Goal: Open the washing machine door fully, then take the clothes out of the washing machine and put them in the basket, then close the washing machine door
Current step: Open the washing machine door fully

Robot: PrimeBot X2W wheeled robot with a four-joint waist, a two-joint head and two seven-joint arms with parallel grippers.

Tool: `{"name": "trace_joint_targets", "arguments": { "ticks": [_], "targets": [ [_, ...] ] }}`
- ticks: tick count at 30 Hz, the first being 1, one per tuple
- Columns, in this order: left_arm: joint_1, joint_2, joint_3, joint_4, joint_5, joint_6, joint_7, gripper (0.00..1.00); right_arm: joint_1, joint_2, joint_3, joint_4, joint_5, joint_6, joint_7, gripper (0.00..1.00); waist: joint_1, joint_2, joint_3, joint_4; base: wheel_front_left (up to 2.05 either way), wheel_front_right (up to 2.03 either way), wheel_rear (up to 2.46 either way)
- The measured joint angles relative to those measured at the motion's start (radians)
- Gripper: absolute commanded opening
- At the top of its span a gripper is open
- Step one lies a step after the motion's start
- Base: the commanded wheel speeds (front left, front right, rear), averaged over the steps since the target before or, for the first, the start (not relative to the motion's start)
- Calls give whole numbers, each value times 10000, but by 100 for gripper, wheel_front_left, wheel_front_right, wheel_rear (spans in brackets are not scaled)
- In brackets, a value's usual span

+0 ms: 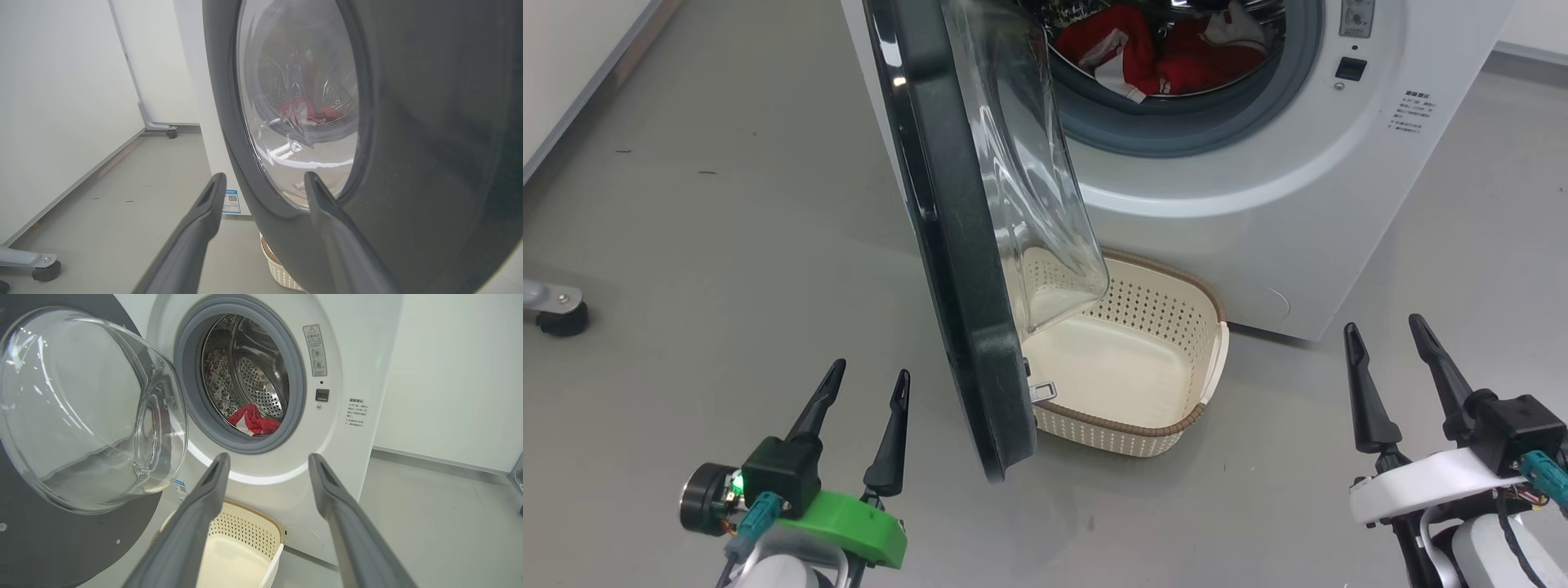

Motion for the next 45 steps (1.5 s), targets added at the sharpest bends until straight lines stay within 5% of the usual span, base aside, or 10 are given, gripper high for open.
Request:
{"name": "trace_joint_targets", "arguments": {
  "ticks": [43, 45],
  "targets": [
    [35, 0, -88, -77, -94, 84, 0, 100, 344, 1229, -418, 174, -1204, 194, 6, 100, 0, 0, 66, 233, 0, 0, 0],
    [35, 0, -92, -75, -92, 84, 0, 75, 344, 1244, -439, 186, -1220, 203, 6, 100, 0, 0, 65, 240, 0, 0, 0]
  ]
}}
